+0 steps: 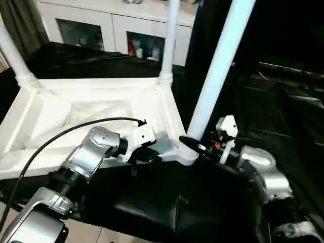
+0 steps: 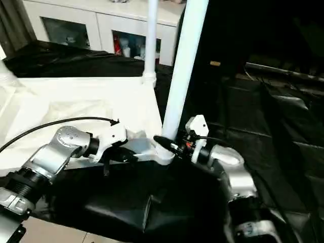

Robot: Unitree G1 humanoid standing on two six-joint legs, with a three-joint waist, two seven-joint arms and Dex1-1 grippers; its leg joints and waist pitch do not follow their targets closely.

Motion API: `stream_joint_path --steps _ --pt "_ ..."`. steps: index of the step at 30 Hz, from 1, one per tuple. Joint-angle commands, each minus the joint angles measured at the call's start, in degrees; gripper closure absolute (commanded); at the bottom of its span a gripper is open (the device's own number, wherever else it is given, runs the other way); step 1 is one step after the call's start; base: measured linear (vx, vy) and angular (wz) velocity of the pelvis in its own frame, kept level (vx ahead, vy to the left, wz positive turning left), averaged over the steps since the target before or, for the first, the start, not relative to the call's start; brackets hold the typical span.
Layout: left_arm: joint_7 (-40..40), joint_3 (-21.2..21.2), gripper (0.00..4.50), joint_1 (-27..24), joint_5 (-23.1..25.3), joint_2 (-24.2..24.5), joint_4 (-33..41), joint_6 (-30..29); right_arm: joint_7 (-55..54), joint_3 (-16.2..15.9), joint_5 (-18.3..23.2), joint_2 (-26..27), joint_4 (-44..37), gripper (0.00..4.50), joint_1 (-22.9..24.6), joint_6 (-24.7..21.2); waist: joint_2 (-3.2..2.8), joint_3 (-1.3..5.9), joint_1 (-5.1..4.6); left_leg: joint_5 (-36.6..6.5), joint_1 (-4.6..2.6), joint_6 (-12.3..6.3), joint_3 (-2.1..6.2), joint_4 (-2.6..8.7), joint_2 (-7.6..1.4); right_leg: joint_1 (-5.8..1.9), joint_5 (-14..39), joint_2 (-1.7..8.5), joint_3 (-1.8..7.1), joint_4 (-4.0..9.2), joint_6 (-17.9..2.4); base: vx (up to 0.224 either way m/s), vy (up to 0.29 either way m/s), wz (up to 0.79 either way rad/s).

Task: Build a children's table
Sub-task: Insert table leg to table base

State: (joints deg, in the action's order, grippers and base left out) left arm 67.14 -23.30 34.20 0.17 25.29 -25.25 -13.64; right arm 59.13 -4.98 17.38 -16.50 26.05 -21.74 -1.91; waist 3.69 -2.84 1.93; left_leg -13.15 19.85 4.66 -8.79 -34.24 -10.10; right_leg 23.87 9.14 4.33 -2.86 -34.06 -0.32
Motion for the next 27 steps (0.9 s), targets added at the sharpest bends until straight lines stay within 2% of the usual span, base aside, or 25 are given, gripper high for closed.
stream_joint_path --steps 1,3,8,10,15,22,25,26,27 --pt "2.7 -0.2 4.5 0.7 -1.3 0.0 1.8 2.1 2.8 -4.9 -3.0 -0.5 6.3 2.62 3.3 -5.5 -0.5 2.49 0.28 -10.0 0.67 -3.65 0.24 5.11 -2.94 -2.96 17.4 3.96 2.51 3.99 -13.3 0.0 0.0 0.0" --pt "6.1 -0.6 4.5 0.5 -1.8 1.3 2.6 4.0 7.9 -6.7 -3.9 -2.7 6.6 2.62 2.9 -5.2 -0.55 2.58 0.29 -9.6 0.64 -3.67 0.32 5.13 -2.99 -3.07 16.0 3.93 2.4 3.79 -13.7 0.0 0.0 0.0" --pt "10.3 -1.4 4.5 0.1 -2.6 2.8 3.9 4.6 11.0 -8.0 -4.7 -4.0 7.2 2.62 2.5 -4.6 -0.67 2.74 0.23 -7.6 0.37 -3.99 0.13 4.97 -3.1 -3.21 8.7 3.86 2.4 3.06 -16.3 0.0 0.0 0.0" --pt "11.4 -1.6 4.5 0.0 -2.9 3.1 4.2 4.6 11.5 -8.3 -5.0 -4.2 7.2 2.62 2.5 -4.4 -0.5 2.72 0.17 -8.0 0.46 -3.96 0.1 4.99 -3.03 -3.39 9.0 3.91 2.4 3.08 -16.4 0.0 0.0 0.0" --pt "13.5 -1.8 4.5 0.1 -3.1 3.8 4.2 5.0 12.9 -9.1 -5.6 -4.5 7.4 2.62 2.4 -3.8 -0.54 2.66 0.15 -9.9 0.22 -3.03 0.09 5.11 -3.17 -3.27 11.9 3.99 2.46 3.4 -15.9 0.0 0.0 0.0" --pt "9.5 -0.1 4.5 1.4 -2.2 1.9 1.7 4.7 11.8 -8.3 -5.8 -3.4 8.6 2.62 2.3 -2.9 -0.48 2.53 0.16 -12.0 0.2 -2.04 0.2 5.34 -3.17 -3.19 14.5 3.94 2.45 3.67 -15.0 0.0 0.0 0.0" --pt "6.0 1.1 4.5 2.7 -1.8 0.4 0.0 3.0 5.5 -6.0 -6.1 -1.4 11.8 2.62 0.8 -1.6 -0.59 1.87 0.02 -17.3 -0.09 -0.88 0.34 5.64 -3.14 -2.66 22.7 4.08 2.45 4.5 -13.2 0.0 0.0 0.0" --pt "3.7 1.9 4.5 3.4 -1.8 -0.8 -0.7 1.3 -1.2 -4.1 -7.0 0.1 14.9 2.62 -0.9 0.1 -0.56 1.71 -0.09 -18.9 -0.24 -0.41 0.46 5.71 -3.1 -2.49 25.7 4.16 2.42 4.73 -12.5 0.0 0.0 0.0" --pt "3.2 2.1 4.5 3.5 -1.8 -1.0 -0.8 0.9 -2.7 -3.7 -7.2 0.4 15.6 2.62 -1.2 0.5 -0.48 1.7 -0.3 -20.9 -0.48 0.57 0.77 5.68 -2.93 -2.29 31.1 4.24 2.31 5.11 -10.7 0.0 0.0 0.0"
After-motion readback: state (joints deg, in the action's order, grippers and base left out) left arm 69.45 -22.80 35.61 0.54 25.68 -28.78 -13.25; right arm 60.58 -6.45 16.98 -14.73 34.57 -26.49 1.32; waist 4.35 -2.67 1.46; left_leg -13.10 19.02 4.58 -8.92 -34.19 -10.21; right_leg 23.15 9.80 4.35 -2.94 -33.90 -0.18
